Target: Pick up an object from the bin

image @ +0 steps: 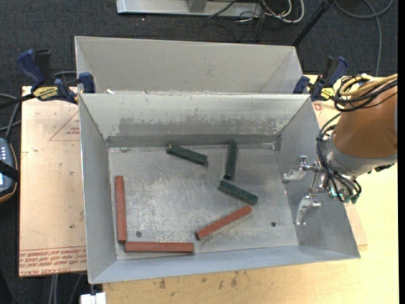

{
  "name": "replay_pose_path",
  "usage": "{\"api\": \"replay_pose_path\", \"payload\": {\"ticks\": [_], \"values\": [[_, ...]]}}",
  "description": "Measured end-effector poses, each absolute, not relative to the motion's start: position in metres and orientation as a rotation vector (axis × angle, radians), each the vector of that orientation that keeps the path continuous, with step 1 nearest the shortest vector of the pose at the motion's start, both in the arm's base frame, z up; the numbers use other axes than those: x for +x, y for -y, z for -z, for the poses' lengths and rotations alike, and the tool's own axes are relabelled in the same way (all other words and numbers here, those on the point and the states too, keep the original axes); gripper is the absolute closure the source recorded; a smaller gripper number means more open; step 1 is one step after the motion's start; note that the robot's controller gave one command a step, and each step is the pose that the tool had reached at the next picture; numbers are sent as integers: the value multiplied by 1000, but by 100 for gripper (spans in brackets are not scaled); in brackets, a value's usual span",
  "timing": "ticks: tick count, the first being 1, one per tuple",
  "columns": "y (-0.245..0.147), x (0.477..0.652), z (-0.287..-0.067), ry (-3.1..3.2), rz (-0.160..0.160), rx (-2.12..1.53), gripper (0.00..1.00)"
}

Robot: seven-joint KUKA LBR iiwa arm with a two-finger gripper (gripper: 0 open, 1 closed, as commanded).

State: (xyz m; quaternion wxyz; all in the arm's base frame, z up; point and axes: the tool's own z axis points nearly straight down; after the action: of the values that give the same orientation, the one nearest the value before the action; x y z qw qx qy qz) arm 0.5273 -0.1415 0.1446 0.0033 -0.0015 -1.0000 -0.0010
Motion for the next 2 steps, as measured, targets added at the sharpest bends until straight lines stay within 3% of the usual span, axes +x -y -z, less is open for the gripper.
{"api": "replay_pose_path", "payload": {"ticks": [1, 2], "values": [[141, 529, -148, 3143, 1, 0, 0], [97, 547, -94, 3149, -2, -2, 0]]}}
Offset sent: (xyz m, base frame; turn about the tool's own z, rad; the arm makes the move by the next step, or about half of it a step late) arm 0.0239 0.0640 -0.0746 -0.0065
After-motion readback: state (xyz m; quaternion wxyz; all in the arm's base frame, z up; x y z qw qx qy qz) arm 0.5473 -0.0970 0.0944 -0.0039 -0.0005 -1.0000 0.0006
